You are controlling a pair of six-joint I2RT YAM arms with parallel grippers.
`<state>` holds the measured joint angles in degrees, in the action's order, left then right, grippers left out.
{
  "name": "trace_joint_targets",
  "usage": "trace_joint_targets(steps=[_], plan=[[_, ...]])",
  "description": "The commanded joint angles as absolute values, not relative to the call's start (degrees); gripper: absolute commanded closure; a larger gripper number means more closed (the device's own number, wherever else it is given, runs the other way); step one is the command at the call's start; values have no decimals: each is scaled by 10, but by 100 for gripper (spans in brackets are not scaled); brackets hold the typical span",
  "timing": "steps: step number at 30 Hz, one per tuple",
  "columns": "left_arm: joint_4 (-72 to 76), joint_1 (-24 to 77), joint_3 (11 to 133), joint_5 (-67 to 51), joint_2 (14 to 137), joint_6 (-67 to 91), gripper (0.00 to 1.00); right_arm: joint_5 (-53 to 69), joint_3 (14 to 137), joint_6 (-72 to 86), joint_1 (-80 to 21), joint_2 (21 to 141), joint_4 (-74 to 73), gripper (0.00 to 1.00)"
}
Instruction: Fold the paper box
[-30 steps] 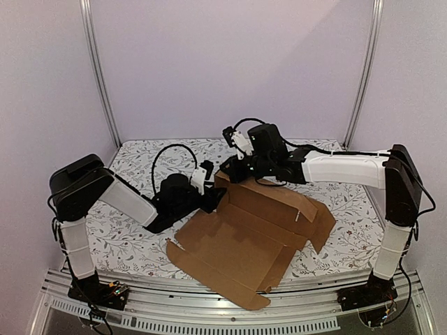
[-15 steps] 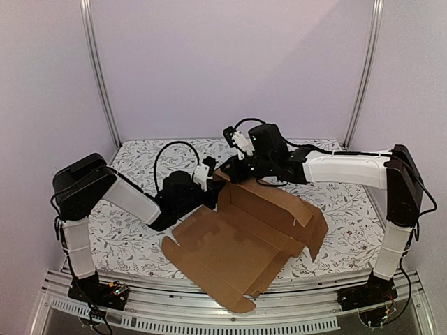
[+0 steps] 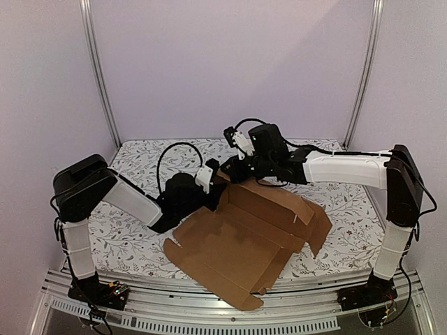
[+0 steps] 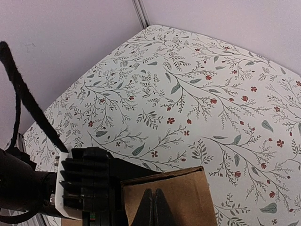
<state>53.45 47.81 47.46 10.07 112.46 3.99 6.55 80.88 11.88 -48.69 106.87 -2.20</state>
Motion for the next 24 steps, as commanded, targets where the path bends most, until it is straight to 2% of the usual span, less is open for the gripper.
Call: trace_joint_targets(steps=[1,4,18,24], plan=[[535,488,472,118,1118,27,66,64,788,130,-488,1068,-54,100],[553,488,468,124,1135,30,59,63,784,130,-488,1066,-52,100],[677,487,441,121,1189,45,54,67,777,133,-489,1064,-44,100],[676,488,452,115,1211,63,53,67,775,133,-489,1064,-43,100]])
